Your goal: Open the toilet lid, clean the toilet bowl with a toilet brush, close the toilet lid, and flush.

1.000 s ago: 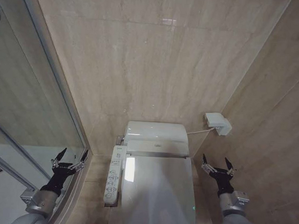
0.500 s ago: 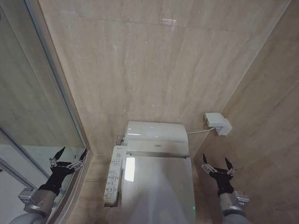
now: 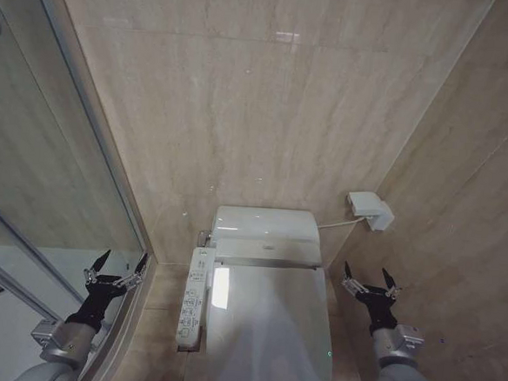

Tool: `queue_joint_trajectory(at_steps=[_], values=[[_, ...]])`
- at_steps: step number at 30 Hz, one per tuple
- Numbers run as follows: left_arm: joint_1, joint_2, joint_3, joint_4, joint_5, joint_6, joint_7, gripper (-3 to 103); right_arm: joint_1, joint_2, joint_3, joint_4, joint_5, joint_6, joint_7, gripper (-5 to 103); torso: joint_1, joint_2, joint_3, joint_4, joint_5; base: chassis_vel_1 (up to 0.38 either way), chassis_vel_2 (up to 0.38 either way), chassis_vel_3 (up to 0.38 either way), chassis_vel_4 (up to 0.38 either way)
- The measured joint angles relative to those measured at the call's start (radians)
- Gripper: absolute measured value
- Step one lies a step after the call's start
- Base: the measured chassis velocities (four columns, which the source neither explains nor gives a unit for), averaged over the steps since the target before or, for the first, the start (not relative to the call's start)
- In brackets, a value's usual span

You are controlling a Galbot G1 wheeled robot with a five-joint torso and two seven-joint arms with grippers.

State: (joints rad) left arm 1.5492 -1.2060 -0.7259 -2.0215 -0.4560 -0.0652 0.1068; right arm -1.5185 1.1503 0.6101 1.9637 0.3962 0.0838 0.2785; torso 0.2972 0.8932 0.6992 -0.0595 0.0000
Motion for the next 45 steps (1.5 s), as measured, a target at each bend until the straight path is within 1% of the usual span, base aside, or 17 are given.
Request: queue_joint_trajectory(at_steps=[16,20,30,45], values=[[0.000,0.000,0.001,0.001,0.000,0.000,0.000,100,0.000,0.000,0.000,0.000,0.000,0.000,0.000,100,0.000,0.000,0.000,0.0001,0.0000,0.024,-0.026,-0.023,0.027],[0.000,0.000,0.001,0.001,-0.001,0.000,0.000,100,0.000,0.000,0.000,0.000,0.000,0.000,0.000,100,-0.001,0.000,0.000,-0.0003,0.0000,0.063,-0.090,-0.099,0.050],[-0.001,0.000,0.001,0.001,-0.001,0.000,0.000,100,0.000,0.000,0.000,0.000,0.000,0.000,0.000,100,0.001,0.000,0.000,0.0000,0.0000,0.000,0.000,0.000,0.000],[0.000,0.000,0.001,0.001,-0.001,0.000,0.000,100,0.000,0.000,0.000,0.000,0.000,0.000,0.000,100,-0.001,0.000,0.000,0.0000,0.0000,0.125,-0.117,-0.114,0.119]])
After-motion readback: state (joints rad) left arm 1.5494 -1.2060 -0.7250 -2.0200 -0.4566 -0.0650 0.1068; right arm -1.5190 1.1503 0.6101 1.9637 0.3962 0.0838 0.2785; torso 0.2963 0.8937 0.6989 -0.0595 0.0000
